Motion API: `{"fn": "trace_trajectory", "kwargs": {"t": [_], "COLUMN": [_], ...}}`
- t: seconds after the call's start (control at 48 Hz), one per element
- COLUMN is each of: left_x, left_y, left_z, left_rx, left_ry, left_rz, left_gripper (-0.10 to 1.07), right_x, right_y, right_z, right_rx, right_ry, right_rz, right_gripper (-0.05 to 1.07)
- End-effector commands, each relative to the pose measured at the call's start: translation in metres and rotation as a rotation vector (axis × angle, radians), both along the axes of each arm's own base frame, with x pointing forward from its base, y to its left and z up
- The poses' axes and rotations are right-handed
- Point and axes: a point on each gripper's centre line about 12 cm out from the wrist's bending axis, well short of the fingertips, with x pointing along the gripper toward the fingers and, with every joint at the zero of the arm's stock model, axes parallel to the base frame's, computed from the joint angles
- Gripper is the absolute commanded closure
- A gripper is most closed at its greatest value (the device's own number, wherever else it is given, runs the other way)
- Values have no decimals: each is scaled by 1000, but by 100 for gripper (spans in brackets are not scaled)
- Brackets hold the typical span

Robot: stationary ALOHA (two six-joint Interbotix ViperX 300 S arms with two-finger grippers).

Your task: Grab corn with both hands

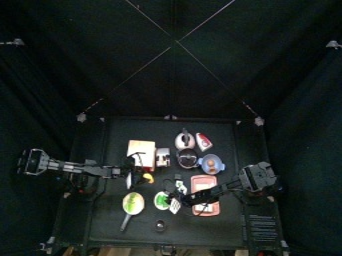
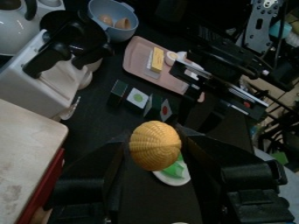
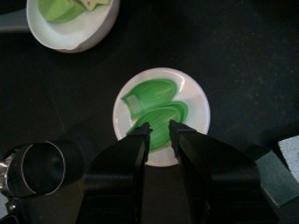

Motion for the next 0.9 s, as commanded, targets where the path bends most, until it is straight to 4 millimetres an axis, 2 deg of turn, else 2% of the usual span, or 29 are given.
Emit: {"fn": "trace_trajectory", "kwargs": {"t": [0.0,0.083,0.375,0.542,0.75,0.875], "left_x": [3,3,6,10,14,16], "left_y": [0,-2,-11,-16,-21,-26], "left_z": [5,6,12,16,18,21], "left_rx": [3,3,4,7,13,33], "left_ry": [-18,-21,-41,-61,-74,-82], "left_rz": [-3,-7,-42,-59,-80,-107], "left_gripper": [32,32,32,32,32,32], "right_x": [9,13,14,17,24,24], "right_y": [-8,-12,-31,-30,-30,-31], "right_z": [26,36,95,105,106,107], "right_rx": [-46,-117,-420,-459,-467,-469], "right_ry": [-71,-100,-237,-272,-279,-281], "right_rz": [19,51,63,83,94,93], "right_gripper": [36,36,35,33,19,16]}}
